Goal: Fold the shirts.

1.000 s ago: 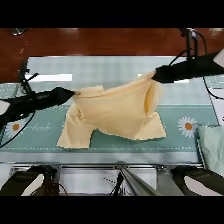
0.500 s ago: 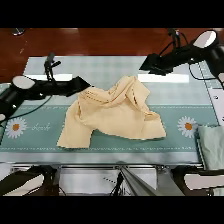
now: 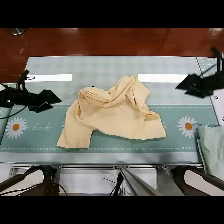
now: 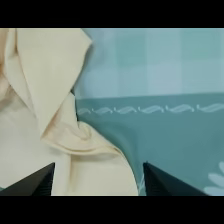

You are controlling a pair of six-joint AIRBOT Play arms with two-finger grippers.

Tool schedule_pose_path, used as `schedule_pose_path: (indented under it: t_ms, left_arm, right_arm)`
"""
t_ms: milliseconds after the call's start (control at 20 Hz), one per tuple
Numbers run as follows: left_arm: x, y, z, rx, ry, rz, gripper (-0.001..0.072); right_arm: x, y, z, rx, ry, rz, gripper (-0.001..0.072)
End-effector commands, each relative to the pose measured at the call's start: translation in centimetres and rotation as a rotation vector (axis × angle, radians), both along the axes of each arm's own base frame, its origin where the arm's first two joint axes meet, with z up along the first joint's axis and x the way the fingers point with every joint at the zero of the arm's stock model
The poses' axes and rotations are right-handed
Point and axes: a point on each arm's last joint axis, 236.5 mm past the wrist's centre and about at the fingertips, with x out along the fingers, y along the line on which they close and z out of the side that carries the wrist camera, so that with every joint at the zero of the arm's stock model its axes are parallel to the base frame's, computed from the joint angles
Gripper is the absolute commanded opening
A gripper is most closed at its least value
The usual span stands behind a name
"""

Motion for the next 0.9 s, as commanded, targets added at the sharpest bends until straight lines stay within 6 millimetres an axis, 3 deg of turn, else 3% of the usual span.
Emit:
schedule_pose_path:
  t_ms: [0,200,450,500,550,600,750,850]
  left_arm:
    - [-2.4,-0.4,-3.1,-0.040,0.056,-0.034,0.0702]
    - [-2.5,-2.9,-4.4,-0.136,0.068,-0.088,0.0702]
    - [-3.8,-6.6,-5.9,-0.190,0.110,-0.217,0.0698]
    - [-4.0,-7.4,-6.1,-0.199,0.115,-0.241,0.0618]
    - [-4.2,-7.8,-6.3,-0.199,0.122,-0.256,0.0245]
    - [-4.3,-8.0,-6.4,-0.199,0.121,-0.264,0.0019]
    - [-4.4,-8.1,-5.8,-0.212,0.117,-0.288,0.0019]
    - [-4.3,-8.1,-5.6,-0.214,0.116,-0.293,0.0019]
  right_arm:
    - [-5.8,1.1,-4.1,0.121,0.035,-0.074,0.0632]
    - [-8.6,2.2,-6.0,0.163,0.077,-0.095,0.0630]
    - [-8.9,2.3,-6.3,0.168,0.094,-0.111,0.0630]
    - [-8.9,2.1,-6.5,0.158,0.099,-0.119,0.0630]
    - [-9.3,1.6,-6.9,0.134,0.117,-0.124,0.0630]
    - [-10.0,0.8,-7.6,0.093,0.152,-0.133,0.0630]
    - [-13.1,-1.2,-9.2,-0.017,0.281,-0.118,0.0630]
    - [-14.2,-0.6,-9.7,-0.001,0.319,-0.107,0.0630]
